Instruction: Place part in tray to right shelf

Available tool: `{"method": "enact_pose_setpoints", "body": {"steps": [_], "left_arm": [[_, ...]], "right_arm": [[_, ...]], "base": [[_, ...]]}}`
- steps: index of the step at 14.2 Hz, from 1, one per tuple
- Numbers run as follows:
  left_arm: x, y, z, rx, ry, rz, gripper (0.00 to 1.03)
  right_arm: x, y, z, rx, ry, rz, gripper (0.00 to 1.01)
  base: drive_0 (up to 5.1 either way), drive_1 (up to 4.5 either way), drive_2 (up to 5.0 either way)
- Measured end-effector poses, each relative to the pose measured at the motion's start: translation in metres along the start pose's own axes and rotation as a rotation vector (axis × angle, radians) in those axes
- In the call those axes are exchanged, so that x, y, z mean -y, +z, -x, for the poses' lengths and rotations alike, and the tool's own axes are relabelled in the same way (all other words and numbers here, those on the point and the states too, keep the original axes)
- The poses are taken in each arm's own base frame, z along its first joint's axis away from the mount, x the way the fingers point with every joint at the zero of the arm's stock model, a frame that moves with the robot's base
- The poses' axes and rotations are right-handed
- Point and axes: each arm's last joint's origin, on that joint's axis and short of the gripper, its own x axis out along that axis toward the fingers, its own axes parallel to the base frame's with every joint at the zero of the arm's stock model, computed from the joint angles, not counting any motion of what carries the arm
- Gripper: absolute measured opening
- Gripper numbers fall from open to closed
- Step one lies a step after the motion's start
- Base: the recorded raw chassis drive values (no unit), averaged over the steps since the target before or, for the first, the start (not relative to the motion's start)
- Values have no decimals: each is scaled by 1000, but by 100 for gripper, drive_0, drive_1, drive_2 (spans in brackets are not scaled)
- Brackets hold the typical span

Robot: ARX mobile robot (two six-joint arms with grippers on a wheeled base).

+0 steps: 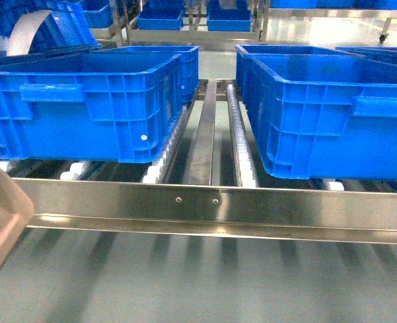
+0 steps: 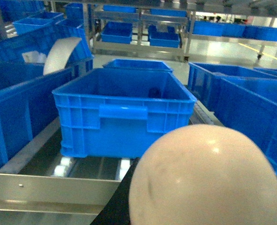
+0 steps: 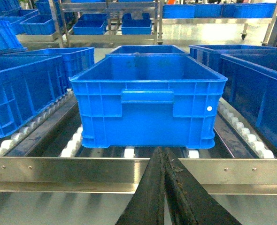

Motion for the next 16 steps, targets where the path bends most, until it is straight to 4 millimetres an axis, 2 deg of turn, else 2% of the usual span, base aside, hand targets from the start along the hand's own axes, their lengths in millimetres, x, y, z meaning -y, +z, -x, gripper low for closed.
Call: {"method": "enact_pose_setpoints", "body": {"steps": [2, 5, 7, 14, 15, 16], "left_arm": [[-3, -21, 8, -47, 34, -10, 14], [-2, -27, 19, -14, 24, -11, 14], [-2, -37, 24, -35, 25, -10, 14], [-2, -49, 37, -5, 26, -10, 14], [-2, -48, 39, -4, 25, -11, 14], [-2, -48, 40, 1, 24, -12, 14]], "right_arm": [[0, -6, 5, -6, 0, -1, 2], [0, -10, 12, 0, 0, -2, 2], [0, -17, 15, 13, -1, -4, 2], [0, -19, 24, 1, 0, -5, 2], [0, -24, 31, -35, 0, -5, 2], [0, -19, 33, 23, 0, -5, 2]], "base": [[0, 0, 0], [0, 0, 0], [0, 0, 0], [0, 0, 0], [0, 0, 0], [0, 0, 0]]}}
